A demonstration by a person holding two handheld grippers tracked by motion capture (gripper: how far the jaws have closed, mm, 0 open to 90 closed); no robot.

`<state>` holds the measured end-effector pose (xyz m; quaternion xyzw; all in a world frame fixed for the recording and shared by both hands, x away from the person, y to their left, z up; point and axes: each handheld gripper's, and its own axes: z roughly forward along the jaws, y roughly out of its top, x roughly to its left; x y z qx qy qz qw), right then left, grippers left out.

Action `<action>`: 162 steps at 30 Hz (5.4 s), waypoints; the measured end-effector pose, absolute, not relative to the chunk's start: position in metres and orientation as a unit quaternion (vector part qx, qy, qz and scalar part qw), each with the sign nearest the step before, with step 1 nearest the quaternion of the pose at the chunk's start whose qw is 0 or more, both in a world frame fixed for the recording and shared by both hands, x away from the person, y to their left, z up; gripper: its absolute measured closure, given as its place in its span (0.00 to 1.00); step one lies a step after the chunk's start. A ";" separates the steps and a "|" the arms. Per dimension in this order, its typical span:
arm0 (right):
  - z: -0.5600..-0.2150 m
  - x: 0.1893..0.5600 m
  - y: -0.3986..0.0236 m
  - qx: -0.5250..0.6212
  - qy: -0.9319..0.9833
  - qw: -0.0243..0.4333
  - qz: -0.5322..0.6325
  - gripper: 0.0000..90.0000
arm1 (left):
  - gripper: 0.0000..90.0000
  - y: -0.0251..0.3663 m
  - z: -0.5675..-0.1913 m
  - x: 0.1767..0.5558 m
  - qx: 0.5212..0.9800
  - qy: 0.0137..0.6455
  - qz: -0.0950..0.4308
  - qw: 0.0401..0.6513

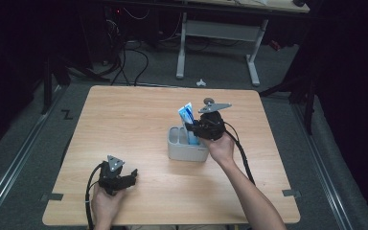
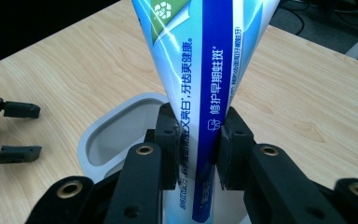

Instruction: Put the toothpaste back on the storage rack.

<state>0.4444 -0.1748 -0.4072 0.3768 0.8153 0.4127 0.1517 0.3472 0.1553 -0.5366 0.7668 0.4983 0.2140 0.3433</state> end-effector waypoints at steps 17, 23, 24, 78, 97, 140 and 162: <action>-0.411 0.445 -0.176 0.384 0.815 0.145 0.409 0.81 | 0.27 0.155 -0.537 0.347 0.767 0.498 0.214 0.343; -0.412 0.446 -0.177 0.386 0.815 0.141 0.408 0.81 | 0.27 0.155 -0.537 0.347 0.767 0.498 0.214 0.344; -0.412 0.446 -0.177 0.386 0.815 0.140 0.408 0.81 | 0.27 0.155 -0.537 0.347 0.767 0.498 0.214 0.344; -0.400 0.431 -0.186 0.382 0.803 0.170 0.424 0.57 | 0.28 0.156 -0.537 0.347 0.765 0.501 0.214 0.344; -0.382 0.418 -0.212 0.387 0.781 0.190 0.453 0.57 | 0.28 0.155 -0.537 0.347 0.765 0.501 0.215 0.344; -0.382 0.399 -0.264 0.413 0.758 0.200 0.463 0.57 | 0.28 0.155 -0.537 0.347 0.765 0.501 0.215 0.343; -0.379 0.386 -0.290 0.425 0.742 0.208 0.476 0.57 | 0.28 0.155 -0.537 0.347 0.765 0.501 0.215 0.343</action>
